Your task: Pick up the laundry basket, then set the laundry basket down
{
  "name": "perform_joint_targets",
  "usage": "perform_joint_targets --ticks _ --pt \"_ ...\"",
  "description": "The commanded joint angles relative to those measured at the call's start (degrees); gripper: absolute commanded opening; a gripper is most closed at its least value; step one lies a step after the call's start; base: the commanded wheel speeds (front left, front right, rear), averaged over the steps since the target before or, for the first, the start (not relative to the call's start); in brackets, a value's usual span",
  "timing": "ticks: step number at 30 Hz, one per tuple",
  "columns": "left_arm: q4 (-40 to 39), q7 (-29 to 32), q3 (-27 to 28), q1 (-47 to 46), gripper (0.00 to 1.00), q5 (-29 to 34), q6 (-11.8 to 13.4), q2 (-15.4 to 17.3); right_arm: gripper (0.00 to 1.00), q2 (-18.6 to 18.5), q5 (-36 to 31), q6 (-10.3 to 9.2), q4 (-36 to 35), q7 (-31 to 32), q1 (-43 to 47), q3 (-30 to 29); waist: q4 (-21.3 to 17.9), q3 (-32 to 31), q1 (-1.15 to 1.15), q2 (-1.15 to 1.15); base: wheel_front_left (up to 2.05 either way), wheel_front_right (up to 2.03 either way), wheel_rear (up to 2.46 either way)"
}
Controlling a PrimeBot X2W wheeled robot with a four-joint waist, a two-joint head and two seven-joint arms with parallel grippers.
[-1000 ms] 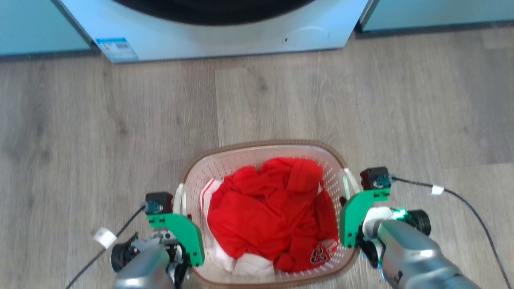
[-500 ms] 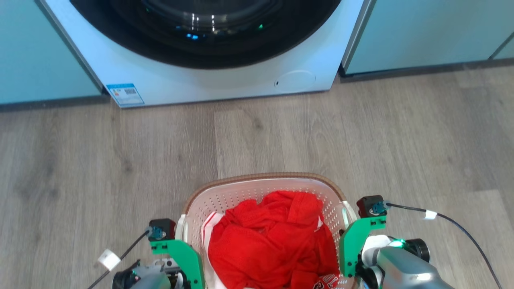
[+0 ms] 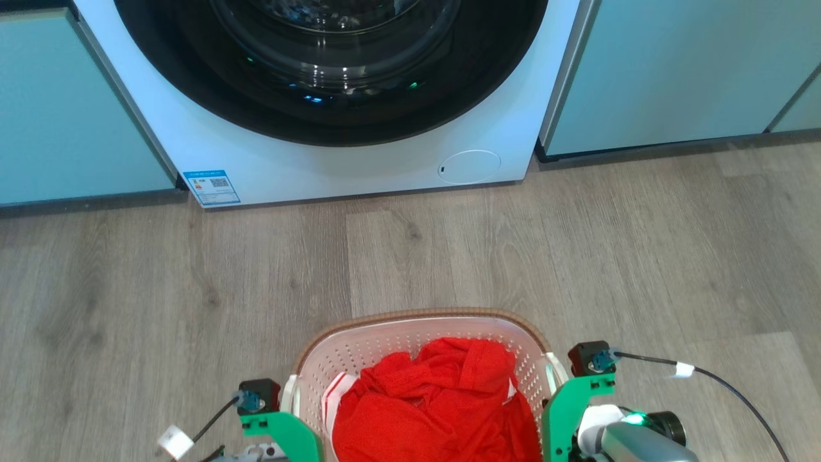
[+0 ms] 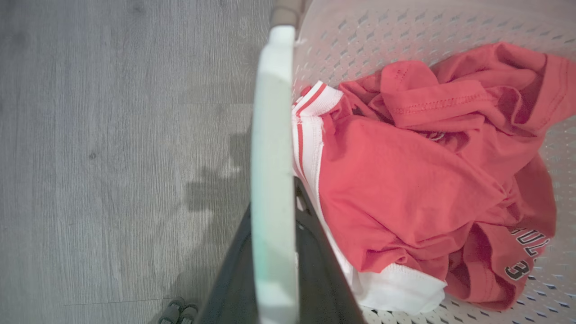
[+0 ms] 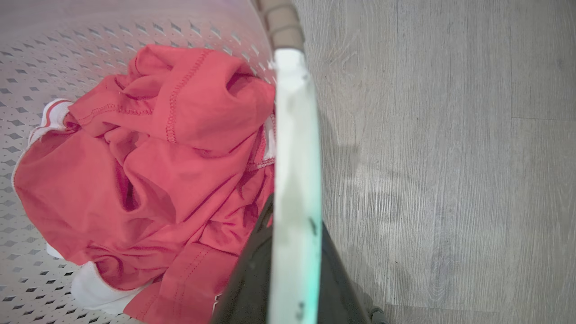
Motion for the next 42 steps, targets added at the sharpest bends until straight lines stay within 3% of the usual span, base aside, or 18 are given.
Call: perform_joint_targets --ticks 1,20,42 --pt "0.50 -0.48 1.31 -1.31 0.00 -0.40 1.03 2.23 0.00 -0.43 0.32 -0.09 -0.26 -0.73 -0.30 0.76 0.13 -0.18 0.01 0.00 0.00 0.00 0.00" --pt "0.60 -0.94 -0.91 0.06 0.00 -2.71 1.60 2.23 0.00 -0.43 3.38 -0.09 0.32 -1.52 0.48 4.56 0.31 -2.79 0.01 0.00 0.00 0.00 0.00" --pt "1.00 -2.07 -2.65 -0.91 0.00 -4.81 1.49 2.23 0.00 -0.43 6.11 -0.09 1.02 -2.40 -0.94 7.24 0.10 -1.54 0.01 0.00 0.00 0.00 0.00"
